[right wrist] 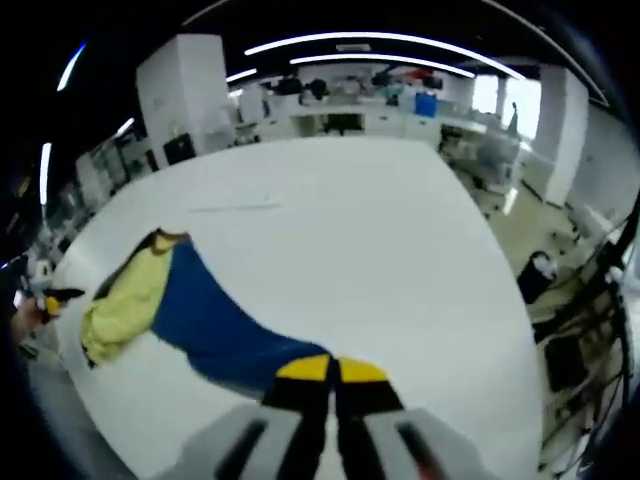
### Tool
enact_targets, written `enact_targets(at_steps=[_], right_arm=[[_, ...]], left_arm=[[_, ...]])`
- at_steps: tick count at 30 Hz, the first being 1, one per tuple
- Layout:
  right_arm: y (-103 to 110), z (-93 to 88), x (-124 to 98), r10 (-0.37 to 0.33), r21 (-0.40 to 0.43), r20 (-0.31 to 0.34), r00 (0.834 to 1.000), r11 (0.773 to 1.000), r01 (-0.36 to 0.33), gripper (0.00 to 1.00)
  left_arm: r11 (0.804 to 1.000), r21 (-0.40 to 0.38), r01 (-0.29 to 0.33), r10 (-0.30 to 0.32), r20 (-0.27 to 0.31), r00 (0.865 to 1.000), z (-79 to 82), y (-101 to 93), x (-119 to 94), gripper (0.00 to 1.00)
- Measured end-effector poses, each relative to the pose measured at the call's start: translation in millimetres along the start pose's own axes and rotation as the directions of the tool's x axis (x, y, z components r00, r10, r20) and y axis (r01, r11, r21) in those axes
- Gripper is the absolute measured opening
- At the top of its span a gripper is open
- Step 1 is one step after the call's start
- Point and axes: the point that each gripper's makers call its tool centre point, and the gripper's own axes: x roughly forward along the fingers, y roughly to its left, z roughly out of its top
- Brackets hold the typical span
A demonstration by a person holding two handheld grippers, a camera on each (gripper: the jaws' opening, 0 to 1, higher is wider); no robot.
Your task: Fold the garment on the visible template until the final outline fits inside the template.
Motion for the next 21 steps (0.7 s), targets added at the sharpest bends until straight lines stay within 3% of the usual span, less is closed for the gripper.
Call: enact_targets(at_steps=[15, 21], right_arm=[[-28.2, -17.3, 33.3, -0.039, 0.038, -0.070, 0.997, 0.998, 0.042, 0.00], [-39.9, -16.3, 41.7, -0.059, 0.045, -0.102, 0.993, 0.997, 0.064, 0.00]], left_arm=[[0.999, -0.027, -0.033, 0.033, -0.003, 0.999, -5.9, 4.5, -3.1, 0.91], [0.998, -0.040, -0.043, 0.043, 0.004, 0.999, -4.5, 6.0, -4.7, 0.91]])
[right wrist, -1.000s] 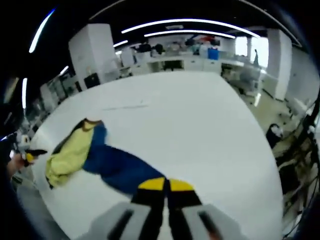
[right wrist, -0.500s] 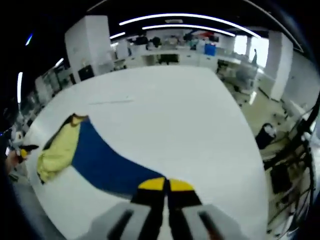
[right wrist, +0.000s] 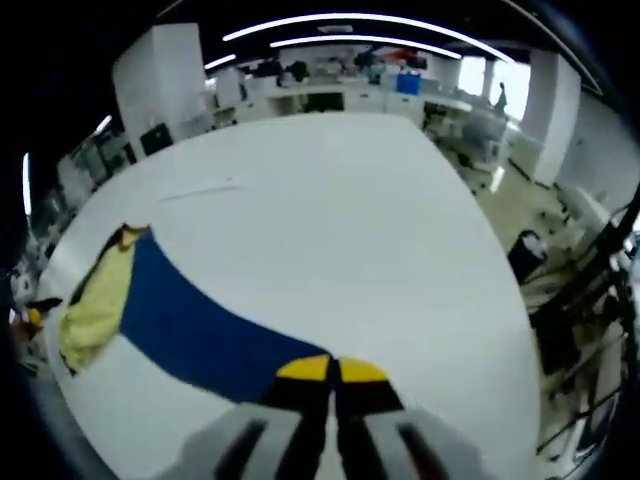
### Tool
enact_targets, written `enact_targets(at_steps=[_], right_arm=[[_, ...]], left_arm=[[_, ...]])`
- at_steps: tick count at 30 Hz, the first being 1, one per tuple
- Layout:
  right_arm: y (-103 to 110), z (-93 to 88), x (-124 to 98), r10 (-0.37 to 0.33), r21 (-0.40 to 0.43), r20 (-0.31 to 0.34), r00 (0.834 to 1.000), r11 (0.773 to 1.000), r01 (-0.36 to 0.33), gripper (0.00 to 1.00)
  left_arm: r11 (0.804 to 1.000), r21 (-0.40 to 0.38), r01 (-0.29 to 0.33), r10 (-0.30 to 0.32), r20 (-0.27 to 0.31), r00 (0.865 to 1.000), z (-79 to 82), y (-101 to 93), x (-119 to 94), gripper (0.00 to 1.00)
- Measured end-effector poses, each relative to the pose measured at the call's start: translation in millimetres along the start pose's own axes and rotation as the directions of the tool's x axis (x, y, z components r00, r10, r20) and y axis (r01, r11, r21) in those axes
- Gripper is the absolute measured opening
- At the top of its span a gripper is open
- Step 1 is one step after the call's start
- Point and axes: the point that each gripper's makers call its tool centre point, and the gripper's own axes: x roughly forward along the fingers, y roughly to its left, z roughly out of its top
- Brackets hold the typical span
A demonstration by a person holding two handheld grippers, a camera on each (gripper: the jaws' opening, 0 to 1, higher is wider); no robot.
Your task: Fold the garment on the visible template until the final outline fits inside the template.
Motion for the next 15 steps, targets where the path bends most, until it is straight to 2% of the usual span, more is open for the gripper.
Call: enact_targets(at_steps=[3, 4, 6, 10, 12, 15], right_arm=[[-3.1, 4.7, 4.1, -0.013, 0.000, -0.001, 1.000, 1.000, 0.013, 0.00], [-3.5, 7.9, 5.4, -0.018, 0.023, 0.008, 1.000, 1.000, 0.018, 0.00], [4.8, 12.1, 6.1, -0.010, 0.026, 0.011, 1.000, 1.000, 0.010, 0.00], [-8.4, 21.8, 25.1, -0.022, -0.010, -0.014, 1.000, 1.000, 0.022, 0.00], [-2.2, 16.6, 26.2, -0.030, -0.011, -0.031, 0.999, 0.999, 0.030, 0.00], [-4.3, 9.7, 28.5, -0.040, -0.016, -0.050, 0.998, 0.999, 0.039, 0.00]], left_arm=[[1.000, 0.002, -0.005, 0.005, -0.004, 1.000, -0.6, 1.2, -0.6, 0.91], [1.000, -0.001, -0.007, 0.007, -0.004, 1.000, -0.4, 2.1, -0.9, 0.91], [1.000, -0.007, -0.010, 0.010, -0.001, 1.000, 0.6, 3.7, -1.5, 0.91], [1.000, -0.014, -0.019, 0.019, 0.000, 1.000, 0.7, 6.7, -1.5, 0.91], [1.000, -0.013, -0.020, 0.020, -0.001, 1.000, 0.3, 6.8, -1.1, 0.91], [1.000, -0.019, -0.020, 0.020, -0.001, 1.000, -0.4, 7.0, -0.4, 0.91]])
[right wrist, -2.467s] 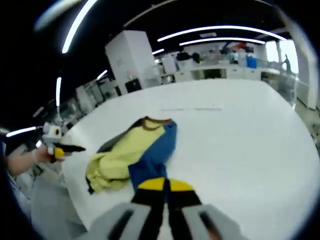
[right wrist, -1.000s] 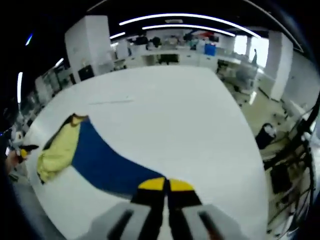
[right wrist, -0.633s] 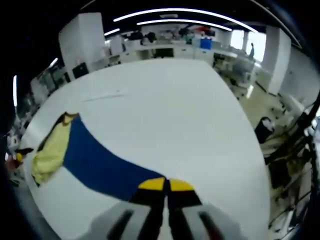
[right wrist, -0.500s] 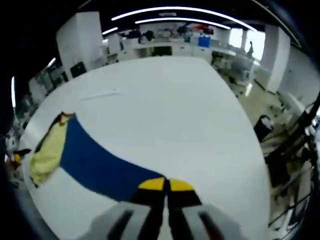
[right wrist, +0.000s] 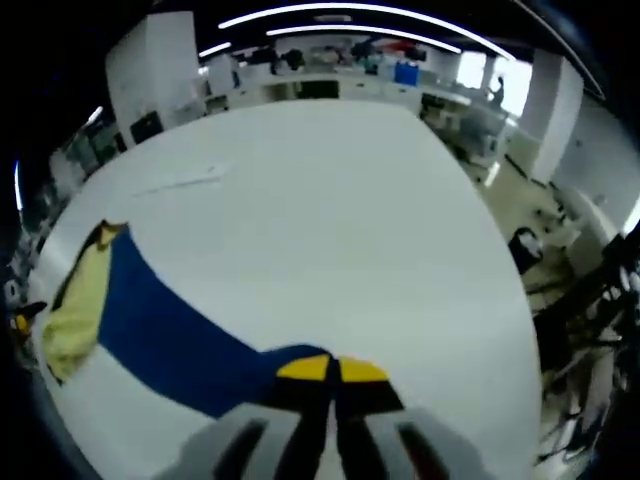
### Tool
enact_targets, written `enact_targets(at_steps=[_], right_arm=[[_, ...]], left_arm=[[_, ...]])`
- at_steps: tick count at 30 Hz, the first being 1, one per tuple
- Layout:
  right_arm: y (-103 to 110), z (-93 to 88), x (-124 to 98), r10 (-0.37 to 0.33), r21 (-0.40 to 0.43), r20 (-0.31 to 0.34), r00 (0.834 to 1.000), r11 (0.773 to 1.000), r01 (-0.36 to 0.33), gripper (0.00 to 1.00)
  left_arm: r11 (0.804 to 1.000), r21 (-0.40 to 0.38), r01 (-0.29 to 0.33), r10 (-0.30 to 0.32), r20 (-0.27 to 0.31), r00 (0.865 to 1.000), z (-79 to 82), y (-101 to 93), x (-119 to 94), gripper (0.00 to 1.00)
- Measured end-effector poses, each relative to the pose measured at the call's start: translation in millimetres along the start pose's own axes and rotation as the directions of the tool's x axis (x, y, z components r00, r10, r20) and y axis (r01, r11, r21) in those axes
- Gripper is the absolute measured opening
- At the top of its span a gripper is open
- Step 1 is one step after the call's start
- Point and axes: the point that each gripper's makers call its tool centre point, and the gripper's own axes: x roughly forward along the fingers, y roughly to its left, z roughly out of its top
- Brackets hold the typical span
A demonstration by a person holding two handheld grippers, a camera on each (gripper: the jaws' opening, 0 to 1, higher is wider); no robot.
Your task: Fold the garment on the visible template until the final outline fits inside the template.
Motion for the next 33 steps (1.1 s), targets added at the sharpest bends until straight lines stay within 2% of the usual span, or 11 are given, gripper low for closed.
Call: enact_targets(at_steps=[7, 8, 9, 10, 12, 18, 21, 24, 30, 33], right_arm=[[1.3, -6.1, -4.5, 0.048, 0.046, 0.053, 0.997, 0.998, -0.051, 0.00], [5.2, -4.9, -6.3, 0.072, 0.054, 0.078, 0.994, 0.996, -0.077, 0.04], [12.7, -4.4, -9.7, 0.123, 0.085, 0.110, 0.986, 0.988, -0.132, 0.14], [15.0, -6.2, -11.1, 0.133, 0.106, 0.119, 0.984, 0.984, -0.145, 0.23], [9.7, -8.4, -12.2, 0.141, 0.084, 0.136, 0.981, 0.985, -0.153, 0.36], [10.2, -29.9, -16.8, 0.159, 0.068, 0.114, 0.981, 0.983, -0.168, 0.49], [10.2, -41.1, -19.9, 0.161, 0.078, 0.102, 0.982, 0.982, -0.169, 0.43], [15.8, -52.7, -20.2, 0.178, 0.123, 0.094, 0.980, 0.974, -0.189, 0.36], [21.3, -65.6, -14.6, 0.192, 0.153, 0.080, 0.978, 0.967, -0.202, 0.28], [24.6, -66.3, -18.8, 0.205, 0.186, 0.084, 0.975, 0.958, -0.218, 0.20]], left_arm=[[1.000, -0.005, 0.002, -0.002, 0.000, 1.000, -0.9, 0.1, 2.5, 0.91], [1.000, -0.005, 0.003, -0.003, -0.001, 1.000, -1.0, -0.2, 2.8, 0.91], [1.000, -0.004, 0.003, -0.003, -0.002, 1.000, -1.2, -0.4, 3.2, 0.91], [1.000, -0.004, 0.005, -0.005, -0.001, 1.000, -1.1, -0.9, 3.6, 0.91], [1.000, -0.006, 0.007, -0.007, 0.000, 1.000, -1.1, -1.4, 4.2, 0.92], [1.000, -0.007, 0.012, -0.012, 0.000, 1.000, -1.5, -2.3, 5.5, 0.92], [1.000, -0.013, 0.015, -0.015, 0.005, 1.000, -1.0, -2.3, 6.1, 0.91], [1.000, -0.015, 0.016, -0.016, 0.006, 1.000, -1.5, -2.5, 6.8, 0.91], [1.000, -0.014, 0.016, -0.015, 0.005, 1.000, -2.5, -2.6, 6.1, 0.91], [1.000, -0.015, 0.014, -0.014, 0.004, 1.000, -3.2, -2.2, 5.1, 0.91]])
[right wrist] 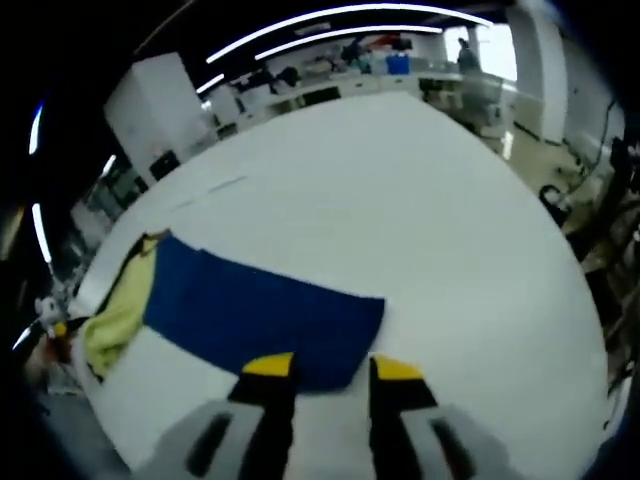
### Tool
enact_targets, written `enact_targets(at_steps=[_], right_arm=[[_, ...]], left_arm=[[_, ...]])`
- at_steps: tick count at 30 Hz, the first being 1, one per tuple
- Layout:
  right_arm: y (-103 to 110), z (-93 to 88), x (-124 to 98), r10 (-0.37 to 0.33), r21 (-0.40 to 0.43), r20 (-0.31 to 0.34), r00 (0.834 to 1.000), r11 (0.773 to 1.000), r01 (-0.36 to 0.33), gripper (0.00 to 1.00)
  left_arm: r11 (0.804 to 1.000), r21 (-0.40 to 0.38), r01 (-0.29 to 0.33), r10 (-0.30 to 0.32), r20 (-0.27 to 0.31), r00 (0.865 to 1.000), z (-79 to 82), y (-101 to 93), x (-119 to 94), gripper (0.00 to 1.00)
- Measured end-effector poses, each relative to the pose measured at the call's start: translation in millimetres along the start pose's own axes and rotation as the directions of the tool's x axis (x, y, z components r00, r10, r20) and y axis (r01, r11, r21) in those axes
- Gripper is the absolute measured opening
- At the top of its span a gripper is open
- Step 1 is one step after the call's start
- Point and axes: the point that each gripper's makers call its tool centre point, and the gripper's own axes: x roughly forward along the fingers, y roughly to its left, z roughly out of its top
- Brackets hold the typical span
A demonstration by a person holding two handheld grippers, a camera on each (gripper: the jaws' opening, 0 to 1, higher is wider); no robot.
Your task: Fold the garment on the visible template until the final outline fits inside the template.
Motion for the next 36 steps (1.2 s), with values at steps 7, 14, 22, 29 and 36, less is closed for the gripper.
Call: enact_targets(at_steps=[7, 14, 22, 29, 36], right_arm=[[3.4, 6.6, -3.4, 0.017, 0.013, 0.033, 0.999, 1.000, -0.017, 0.06], [2.9, 6.2, -7.2, -0.006, 0.012, 0.030, 1.000, 1.000, 0.006, 0.00], [-15.5, -12.2, -10.0, -0.043, 0.082, -0.004, 0.999, 0.996, 0.043, 0.00], [-11.1, -20.4, -11.2, -0.055, 0.070, -0.017, 0.998, 0.996, 0.056, 0.00], [-12.1, -11.7, -18.2, -0.068, 0.015, 0.014, 0.998, 0.998, 0.067, 0.03]], left_arm=[[1.000, -0.005, -0.001, 0.001, 0.002, 1.000, -2.2, -0.5, -1.1, 0.91], [1.000, -0.009, 0.006, -0.006, 0.004, 1.000, -4.5, -3.1, 0.0, 0.91], [1.000, -0.011, 0.006, -0.006, 0.003, 1.000, -6.9, -3.2, 0.5, 0.91], [1.000, -0.017, 0.007, -0.007, -0.006, 1.000, -13.7, -4.8, 0.5, 0.91], [1.000, 0.012, -0.004, 0.004, -0.022, 1.000, -18.7, -6.4, -0.3, 0.91]])
